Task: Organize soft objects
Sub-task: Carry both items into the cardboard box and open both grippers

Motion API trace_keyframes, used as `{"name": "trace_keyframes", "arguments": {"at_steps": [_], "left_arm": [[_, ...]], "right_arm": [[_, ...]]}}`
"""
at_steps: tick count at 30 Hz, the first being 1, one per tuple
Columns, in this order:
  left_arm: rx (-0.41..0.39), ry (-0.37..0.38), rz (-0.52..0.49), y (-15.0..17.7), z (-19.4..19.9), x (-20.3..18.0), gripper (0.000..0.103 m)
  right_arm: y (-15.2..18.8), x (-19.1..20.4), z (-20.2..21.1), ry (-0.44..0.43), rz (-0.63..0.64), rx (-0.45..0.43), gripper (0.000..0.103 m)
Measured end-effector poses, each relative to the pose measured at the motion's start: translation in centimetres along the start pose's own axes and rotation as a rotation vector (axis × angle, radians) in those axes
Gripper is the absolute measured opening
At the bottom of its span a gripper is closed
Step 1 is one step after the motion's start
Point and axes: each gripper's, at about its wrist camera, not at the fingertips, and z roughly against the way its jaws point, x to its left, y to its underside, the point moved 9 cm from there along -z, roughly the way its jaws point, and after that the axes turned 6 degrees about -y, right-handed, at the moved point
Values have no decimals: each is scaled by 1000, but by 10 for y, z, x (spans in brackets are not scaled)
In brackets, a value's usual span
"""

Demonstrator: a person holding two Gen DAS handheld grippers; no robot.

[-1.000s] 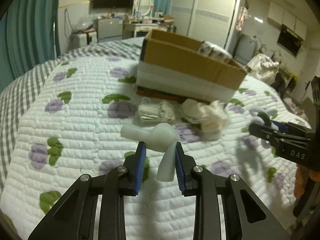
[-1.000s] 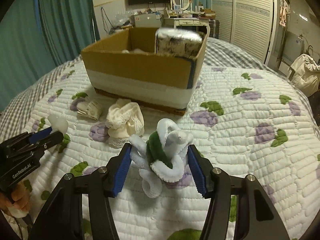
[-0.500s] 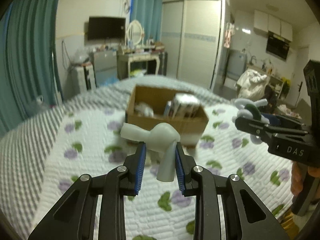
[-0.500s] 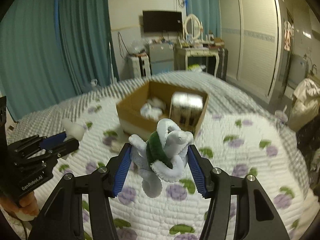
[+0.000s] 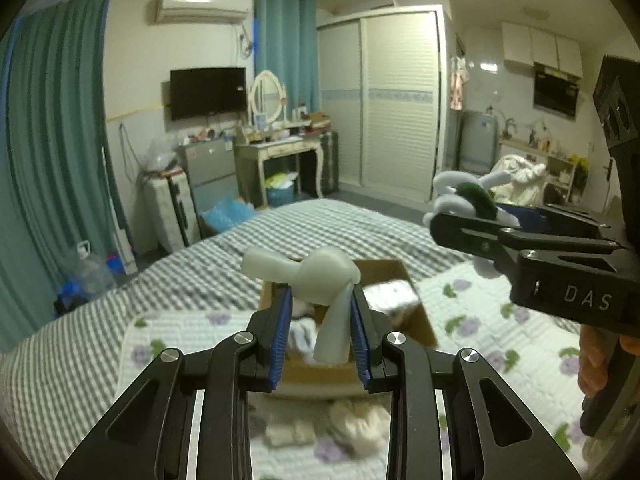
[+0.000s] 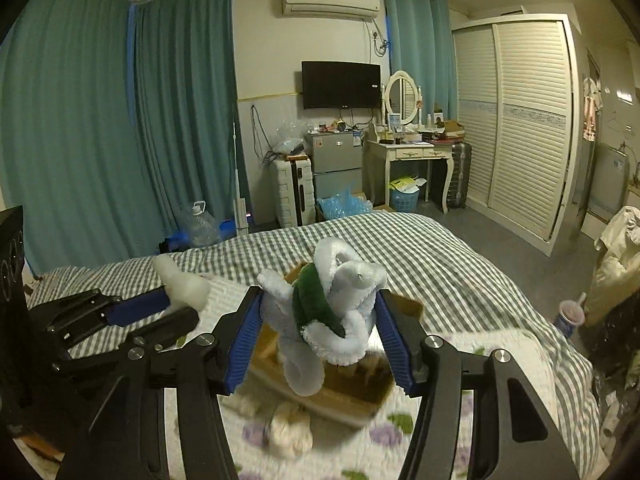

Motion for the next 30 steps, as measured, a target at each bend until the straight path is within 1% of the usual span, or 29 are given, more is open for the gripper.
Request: {"name": "trace_keyframes", "arguments": {"at_steps": [4, 9, 12, 15, 17, 18, 19, 21, 22, 23, 24, 25, 27, 28, 30], "left_arm": [[37, -15, -3, 2, -50, 1, 27], [90, -25, -15, 21, -106, 1, 27], [114, -29, -32, 30, -127, -3, 27], [123, -43, -48, 36, -140, -4, 27], [136, -28, -38, 41, -145, -7, 28], [139, -28, -35, 42, -145, -9, 30], [140, -34, -34, 43, -145, -9, 34], [140, -43, -26, 43, -143, -10, 35], [148, -62, -19, 43, -141, -9, 43], [149, -77, -10, 42, -140, -8, 57], [143, -82, 0, 39, -138, -8, 65], [130, -81, 12, 36, -132, -6, 74], [112, -80, 26, 28, -115, -5, 76], [108, -79, 30, 22, -105, -5, 76], [89, -82, 33, 9, -85, -4, 76]], "right_arm": [[-8, -21, -55, -7, -26, 23, 56], [5, -48, -123, -5, -46, 92, 56], [14, -62, -155, -23, -83, 121, 56], [22, -72, -178, -17, -69, 143, 56], [27, -77, -190, -23, -79, 148, 63], [28, -78, -194, -26, -93, 153, 63], [31, -80, -199, -31, -111, 161, 64], [34, -81, -200, -36, -123, 169, 68], [34, -83, -198, -27, -124, 168, 71], [33, -86, -194, -16, -121, 164, 77], [32, -87, -190, -2, -119, 156, 79], [29, -88, -183, 10, -120, 144, 82], [25, -93, -170, 34, -129, 125, 83], [22, -95, -160, 55, -134, 121, 83], [12, -96, -138, 71, -127, 113, 83]]}}
